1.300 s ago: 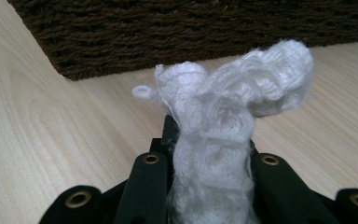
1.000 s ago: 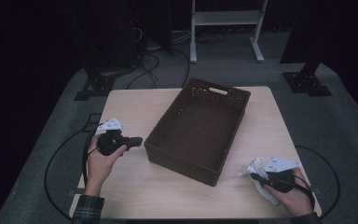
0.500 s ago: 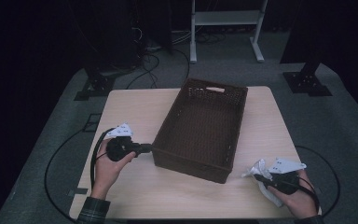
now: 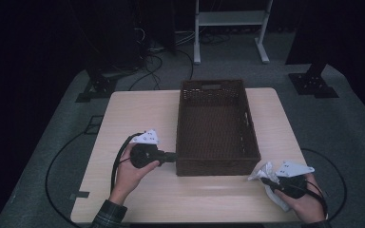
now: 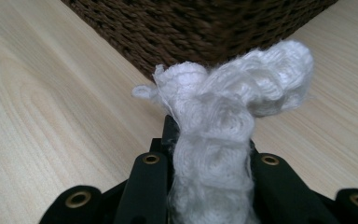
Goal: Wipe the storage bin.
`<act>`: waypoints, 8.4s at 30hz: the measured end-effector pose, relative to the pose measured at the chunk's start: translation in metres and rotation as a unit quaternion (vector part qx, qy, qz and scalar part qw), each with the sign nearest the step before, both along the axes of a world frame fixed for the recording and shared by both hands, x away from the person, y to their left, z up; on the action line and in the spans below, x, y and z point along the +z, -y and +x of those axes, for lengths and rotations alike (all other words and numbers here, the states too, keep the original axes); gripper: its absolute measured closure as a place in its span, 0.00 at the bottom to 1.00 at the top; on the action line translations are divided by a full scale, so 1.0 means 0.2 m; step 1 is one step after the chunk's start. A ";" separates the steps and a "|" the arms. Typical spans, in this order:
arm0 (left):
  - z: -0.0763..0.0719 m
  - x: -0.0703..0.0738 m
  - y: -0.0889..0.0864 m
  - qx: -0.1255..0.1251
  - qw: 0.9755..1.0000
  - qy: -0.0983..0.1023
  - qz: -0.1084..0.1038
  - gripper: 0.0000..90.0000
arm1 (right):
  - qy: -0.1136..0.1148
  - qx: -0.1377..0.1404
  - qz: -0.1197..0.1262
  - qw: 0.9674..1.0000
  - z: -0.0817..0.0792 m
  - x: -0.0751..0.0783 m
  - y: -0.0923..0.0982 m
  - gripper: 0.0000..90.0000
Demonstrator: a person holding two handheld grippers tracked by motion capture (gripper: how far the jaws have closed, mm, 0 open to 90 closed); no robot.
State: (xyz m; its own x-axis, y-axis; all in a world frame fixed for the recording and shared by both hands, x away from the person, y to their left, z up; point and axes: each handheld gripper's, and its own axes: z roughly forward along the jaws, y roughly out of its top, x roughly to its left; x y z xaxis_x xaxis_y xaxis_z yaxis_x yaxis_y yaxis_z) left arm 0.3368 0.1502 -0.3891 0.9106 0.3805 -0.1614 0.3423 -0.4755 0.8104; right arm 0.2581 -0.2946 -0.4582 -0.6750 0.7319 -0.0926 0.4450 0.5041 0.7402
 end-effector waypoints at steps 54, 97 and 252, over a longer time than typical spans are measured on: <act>0.00 0.03 0.28 0.005 0.997 0.034 0.071 0.93 | -0.001 -0.001 -0.001 1.000 -0.01 -0.01 0.01 0.83; -0.03 -0.02 0.35 -0.022 0.997 0.017 0.075 0.81 | 0.015 -0.007 0.024 1.000 0.24 0.12 -0.08 0.82; -0.02 -0.03 0.35 -0.041 0.996 0.005 0.075 0.84 | -0.069 0.020 -0.002 0.997 0.50 -0.10 -0.33 0.82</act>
State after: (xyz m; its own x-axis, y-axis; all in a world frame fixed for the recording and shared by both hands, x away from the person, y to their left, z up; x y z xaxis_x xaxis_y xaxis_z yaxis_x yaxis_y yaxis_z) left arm 0.3326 0.0792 -0.3951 0.9411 0.3235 -0.0986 0.2889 -0.6174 0.7317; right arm 0.3591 -0.2287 -0.4779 -0.7096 0.7046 -0.0004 0.5219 0.5258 0.6717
